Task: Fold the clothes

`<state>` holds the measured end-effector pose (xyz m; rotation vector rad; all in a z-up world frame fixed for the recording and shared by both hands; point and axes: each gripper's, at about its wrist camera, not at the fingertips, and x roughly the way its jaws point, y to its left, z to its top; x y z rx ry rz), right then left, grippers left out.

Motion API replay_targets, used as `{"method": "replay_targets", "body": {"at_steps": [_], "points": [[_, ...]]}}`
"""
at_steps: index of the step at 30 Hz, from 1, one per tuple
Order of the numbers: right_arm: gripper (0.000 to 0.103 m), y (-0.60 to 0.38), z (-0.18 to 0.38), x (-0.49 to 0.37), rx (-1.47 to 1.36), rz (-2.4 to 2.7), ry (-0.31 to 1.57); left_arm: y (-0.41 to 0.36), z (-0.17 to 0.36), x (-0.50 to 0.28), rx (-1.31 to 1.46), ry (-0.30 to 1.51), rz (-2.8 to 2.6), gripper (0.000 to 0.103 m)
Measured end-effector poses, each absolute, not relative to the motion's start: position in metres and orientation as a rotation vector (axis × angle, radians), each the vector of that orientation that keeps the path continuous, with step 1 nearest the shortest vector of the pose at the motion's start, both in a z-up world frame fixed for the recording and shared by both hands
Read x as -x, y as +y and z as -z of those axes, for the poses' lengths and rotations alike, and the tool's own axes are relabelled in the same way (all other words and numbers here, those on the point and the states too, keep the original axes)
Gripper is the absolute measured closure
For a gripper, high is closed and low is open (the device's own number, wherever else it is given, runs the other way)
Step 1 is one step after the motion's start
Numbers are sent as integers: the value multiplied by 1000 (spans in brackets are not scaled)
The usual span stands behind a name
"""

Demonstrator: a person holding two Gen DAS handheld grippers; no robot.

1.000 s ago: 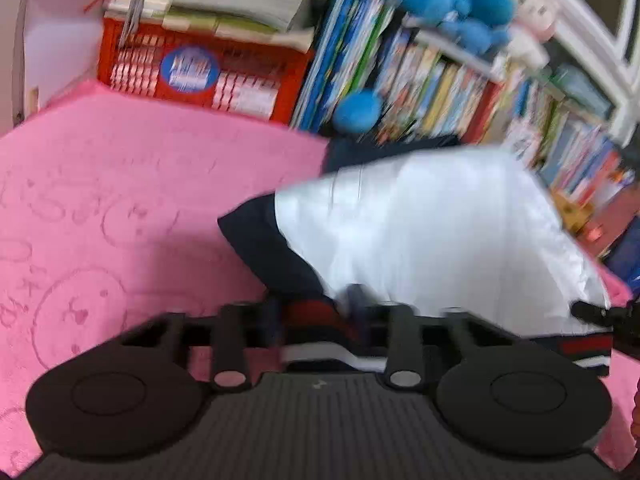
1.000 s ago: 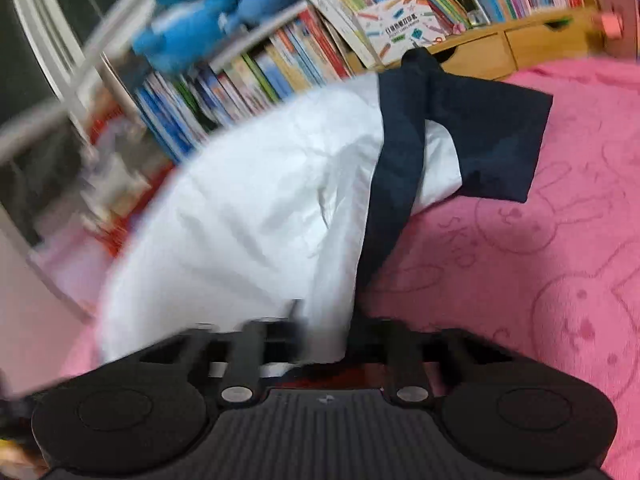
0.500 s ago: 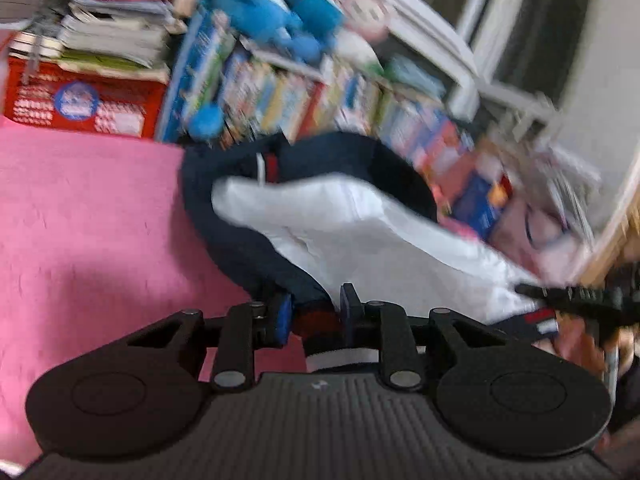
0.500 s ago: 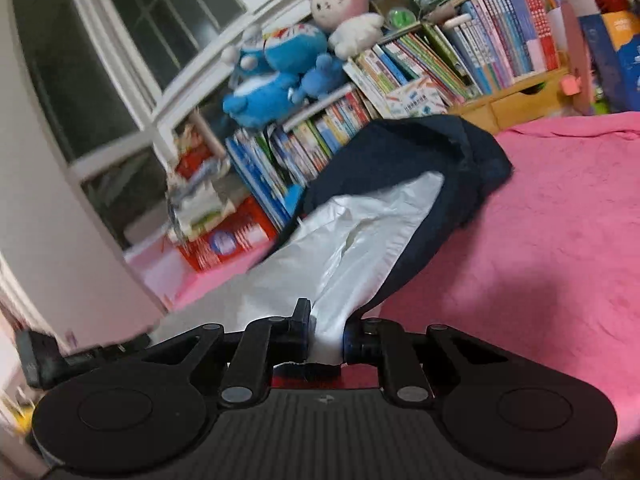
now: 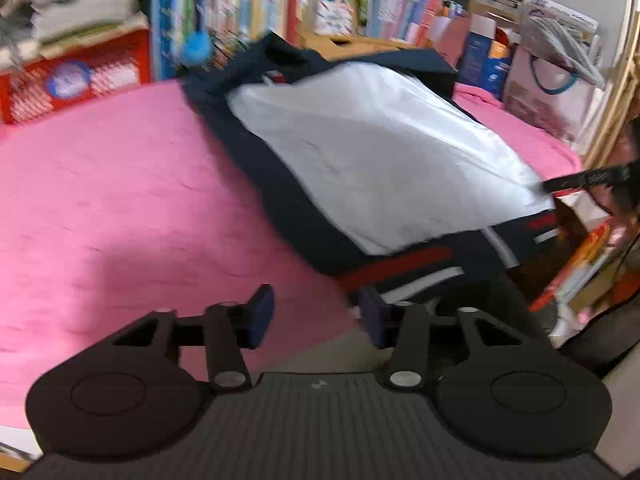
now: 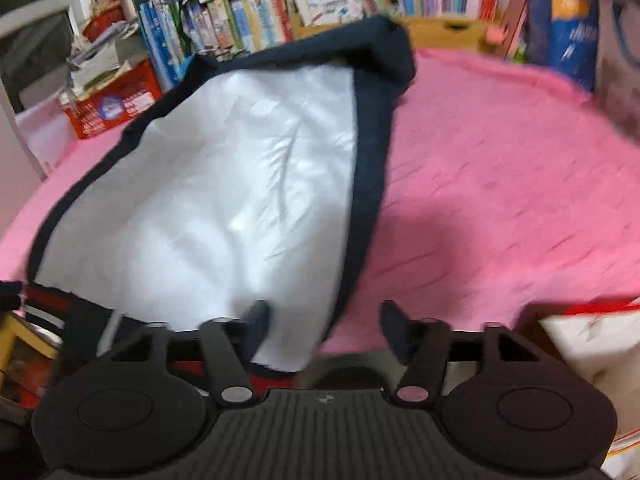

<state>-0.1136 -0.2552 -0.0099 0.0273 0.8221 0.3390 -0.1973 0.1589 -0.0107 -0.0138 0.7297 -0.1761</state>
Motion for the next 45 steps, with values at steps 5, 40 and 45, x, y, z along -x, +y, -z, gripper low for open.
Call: {"method": "replay_targets", "body": {"at_steps": [5, 40, 45], "points": [[28, -252, -35, 94, -2, -328, 661, 174, -18, 175, -40, 593, 79, 44], [22, -121, -44, -125, 199, -467, 501, 82, 62, 67, -239, 443, -32, 29], [48, -1, 23, -165, 358, -470, 716, 81, 61, 66, -230, 444, -48, 26]]}}
